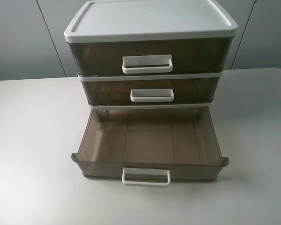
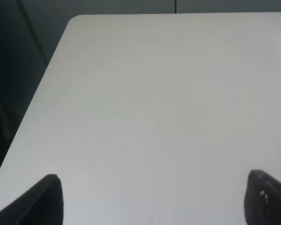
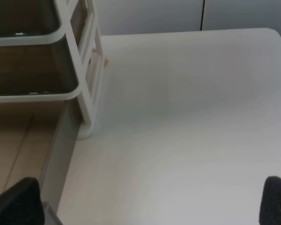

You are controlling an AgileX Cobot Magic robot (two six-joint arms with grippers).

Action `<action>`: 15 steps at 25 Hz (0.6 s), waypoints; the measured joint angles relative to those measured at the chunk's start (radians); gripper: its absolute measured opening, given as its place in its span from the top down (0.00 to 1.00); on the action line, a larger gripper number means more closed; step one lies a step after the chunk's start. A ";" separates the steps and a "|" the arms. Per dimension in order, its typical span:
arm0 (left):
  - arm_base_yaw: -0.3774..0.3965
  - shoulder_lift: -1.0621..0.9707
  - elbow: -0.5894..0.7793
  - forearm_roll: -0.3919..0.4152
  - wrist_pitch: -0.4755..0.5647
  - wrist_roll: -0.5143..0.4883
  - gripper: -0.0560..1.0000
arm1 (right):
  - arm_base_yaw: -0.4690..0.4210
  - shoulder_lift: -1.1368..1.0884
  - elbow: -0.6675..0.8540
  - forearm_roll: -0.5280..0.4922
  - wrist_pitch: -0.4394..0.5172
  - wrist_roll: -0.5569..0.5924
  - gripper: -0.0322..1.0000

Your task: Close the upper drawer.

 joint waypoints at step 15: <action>0.000 0.000 0.000 0.000 0.000 -0.002 0.25 | 0.000 0.000 0.000 0.019 0.000 0.000 0.29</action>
